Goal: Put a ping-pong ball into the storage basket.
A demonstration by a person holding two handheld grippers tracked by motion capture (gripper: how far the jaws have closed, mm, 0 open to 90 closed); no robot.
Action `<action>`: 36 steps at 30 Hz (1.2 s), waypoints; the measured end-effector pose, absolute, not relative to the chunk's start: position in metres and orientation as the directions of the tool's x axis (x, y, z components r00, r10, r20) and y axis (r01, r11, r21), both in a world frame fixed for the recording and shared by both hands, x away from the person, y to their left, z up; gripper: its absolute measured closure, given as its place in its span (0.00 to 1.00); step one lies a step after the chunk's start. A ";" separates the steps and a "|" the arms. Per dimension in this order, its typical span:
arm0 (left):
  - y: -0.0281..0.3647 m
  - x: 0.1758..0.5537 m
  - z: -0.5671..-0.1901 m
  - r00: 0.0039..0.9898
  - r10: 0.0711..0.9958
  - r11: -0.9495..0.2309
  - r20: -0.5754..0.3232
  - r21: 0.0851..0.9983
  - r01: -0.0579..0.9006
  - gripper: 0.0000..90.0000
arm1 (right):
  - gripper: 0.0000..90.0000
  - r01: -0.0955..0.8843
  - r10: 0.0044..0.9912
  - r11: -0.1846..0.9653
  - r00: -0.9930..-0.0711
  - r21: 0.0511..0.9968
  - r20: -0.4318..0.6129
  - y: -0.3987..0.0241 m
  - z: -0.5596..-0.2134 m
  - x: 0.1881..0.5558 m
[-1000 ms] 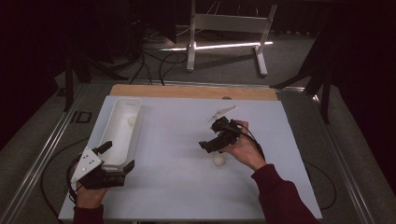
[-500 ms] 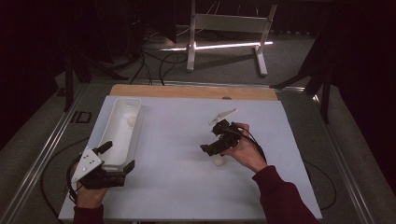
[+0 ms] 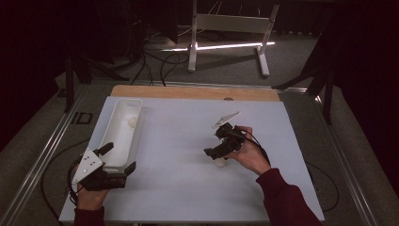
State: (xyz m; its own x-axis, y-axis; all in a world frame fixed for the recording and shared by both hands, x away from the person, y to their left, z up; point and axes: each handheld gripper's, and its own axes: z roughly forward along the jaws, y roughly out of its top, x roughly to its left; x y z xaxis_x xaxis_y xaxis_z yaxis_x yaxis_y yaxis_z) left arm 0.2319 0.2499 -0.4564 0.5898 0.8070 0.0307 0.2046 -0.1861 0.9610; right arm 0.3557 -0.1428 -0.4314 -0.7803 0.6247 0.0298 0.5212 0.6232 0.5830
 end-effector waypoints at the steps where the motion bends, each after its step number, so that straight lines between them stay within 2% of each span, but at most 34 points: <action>1: 0.250 0.232 -0.456 0.590 0.807 -0.187 0.031 0.961 0.204 0.01 | 0.10 0.524 0.626 0.624 -0.779 0.580 0.031 -0.143 -0.432 0.356; 36: 0.249 0.232 -0.456 0.589 0.808 -0.187 0.033 0.961 0.203 0.01 | 0.10 0.544 0.612 0.664 -0.790 0.513 0.045 -0.156 -0.457 0.347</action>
State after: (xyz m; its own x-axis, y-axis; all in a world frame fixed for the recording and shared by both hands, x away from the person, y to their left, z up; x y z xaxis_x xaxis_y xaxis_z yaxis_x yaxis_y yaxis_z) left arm 0.2317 0.2492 -0.4564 0.5887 0.8077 0.0325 0.2035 -0.1870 0.9611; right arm 0.3466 -0.1562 -0.4570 -0.7898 0.6117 0.0454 0.5440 0.6644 0.5125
